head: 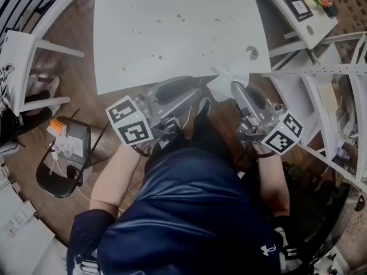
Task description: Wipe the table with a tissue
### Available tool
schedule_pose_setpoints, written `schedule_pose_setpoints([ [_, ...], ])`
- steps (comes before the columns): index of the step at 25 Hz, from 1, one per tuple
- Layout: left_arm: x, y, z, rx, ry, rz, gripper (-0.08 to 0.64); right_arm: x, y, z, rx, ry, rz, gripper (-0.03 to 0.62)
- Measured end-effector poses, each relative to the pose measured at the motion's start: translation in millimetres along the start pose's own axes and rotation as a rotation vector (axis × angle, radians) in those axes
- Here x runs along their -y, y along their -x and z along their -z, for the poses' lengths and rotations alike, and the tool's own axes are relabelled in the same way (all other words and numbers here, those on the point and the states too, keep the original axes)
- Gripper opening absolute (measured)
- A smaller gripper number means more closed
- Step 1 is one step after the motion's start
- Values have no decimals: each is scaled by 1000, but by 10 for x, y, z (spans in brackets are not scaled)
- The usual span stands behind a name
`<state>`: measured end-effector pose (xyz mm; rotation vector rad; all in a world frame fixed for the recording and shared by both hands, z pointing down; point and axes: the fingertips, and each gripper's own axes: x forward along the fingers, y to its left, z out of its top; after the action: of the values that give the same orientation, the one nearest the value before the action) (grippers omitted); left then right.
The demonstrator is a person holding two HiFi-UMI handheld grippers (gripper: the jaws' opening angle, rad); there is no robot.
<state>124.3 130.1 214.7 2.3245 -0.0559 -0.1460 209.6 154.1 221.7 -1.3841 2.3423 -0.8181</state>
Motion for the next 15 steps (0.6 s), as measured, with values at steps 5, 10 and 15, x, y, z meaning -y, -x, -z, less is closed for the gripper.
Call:
schedule_pose_setpoints([
  [5,-192,-483,111,-65,-62,-76,135,824,142,-67,-68,31,137,12],
  [10,-481,-816,273,-124,-117,-187,133,1507,240,-6,-139,57,236,12],
  [15,-670,-914,364,-117,-93,-255,130,1978,260,162,-201,23,265,12],
])
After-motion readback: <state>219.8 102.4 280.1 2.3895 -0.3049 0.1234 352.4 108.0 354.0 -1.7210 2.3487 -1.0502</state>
